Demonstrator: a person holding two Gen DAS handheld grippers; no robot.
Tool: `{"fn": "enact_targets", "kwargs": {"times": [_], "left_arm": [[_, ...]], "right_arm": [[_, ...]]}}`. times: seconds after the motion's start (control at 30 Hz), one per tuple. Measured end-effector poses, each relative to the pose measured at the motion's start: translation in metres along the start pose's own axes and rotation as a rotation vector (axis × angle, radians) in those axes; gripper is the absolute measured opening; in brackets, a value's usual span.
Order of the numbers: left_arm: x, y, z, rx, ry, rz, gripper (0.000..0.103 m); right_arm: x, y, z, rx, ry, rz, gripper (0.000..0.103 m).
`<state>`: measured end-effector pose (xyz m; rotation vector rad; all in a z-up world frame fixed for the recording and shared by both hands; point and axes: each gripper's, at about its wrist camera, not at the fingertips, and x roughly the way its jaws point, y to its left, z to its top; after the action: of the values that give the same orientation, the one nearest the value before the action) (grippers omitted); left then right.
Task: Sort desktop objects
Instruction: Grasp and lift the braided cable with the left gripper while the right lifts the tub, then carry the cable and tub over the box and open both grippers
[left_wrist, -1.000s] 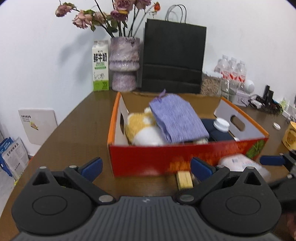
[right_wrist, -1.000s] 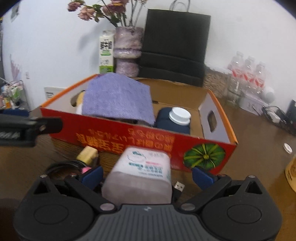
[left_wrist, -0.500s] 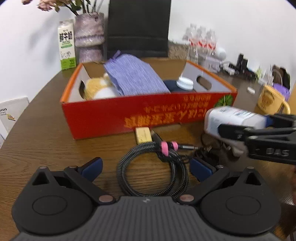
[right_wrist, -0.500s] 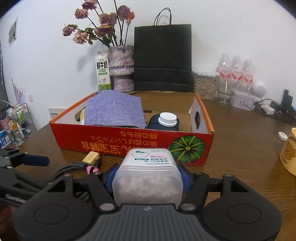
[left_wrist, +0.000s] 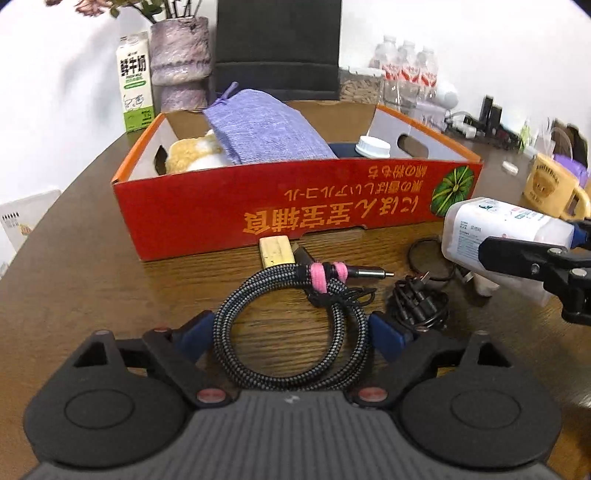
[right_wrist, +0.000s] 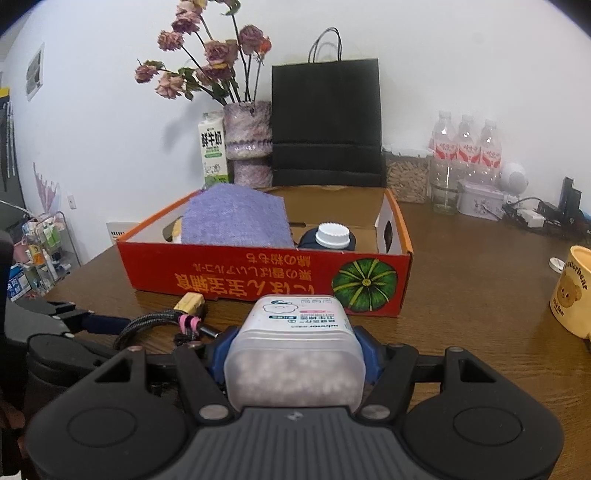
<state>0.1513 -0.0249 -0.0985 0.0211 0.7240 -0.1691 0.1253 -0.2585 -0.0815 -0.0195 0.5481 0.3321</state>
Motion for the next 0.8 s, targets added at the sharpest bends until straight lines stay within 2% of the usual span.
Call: {"fn": "enact_targets", "kwargs": {"times": [0.17, 0.43, 0.63, 0.8], "left_arm": [[-0.027, 0.006, 0.009, -0.017, -0.089, -0.023, 0.089], [-0.072, 0.009, 0.053, -0.022, -0.293, -0.063, 0.088], [-0.066, 0.008, 0.101, -0.016, -0.387, -0.049, 0.088], [-0.034, 0.019, 0.135, -0.054, -0.37, -0.02, 0.088]], "right_arm": [[-0.011, 0.002, 0.009, -0.008, -0.054, 0.01, 0.065], [-0.015, 0.004, 0.043, -0.022, -0.154, 0.014, 0.065], [0.005, 0.007, 0.074, -0.031, -0.193, 0.01, 0.065], [0.034, 0.003, 0.097, -0.019, -0.196, -0.002, 0.065]]}}
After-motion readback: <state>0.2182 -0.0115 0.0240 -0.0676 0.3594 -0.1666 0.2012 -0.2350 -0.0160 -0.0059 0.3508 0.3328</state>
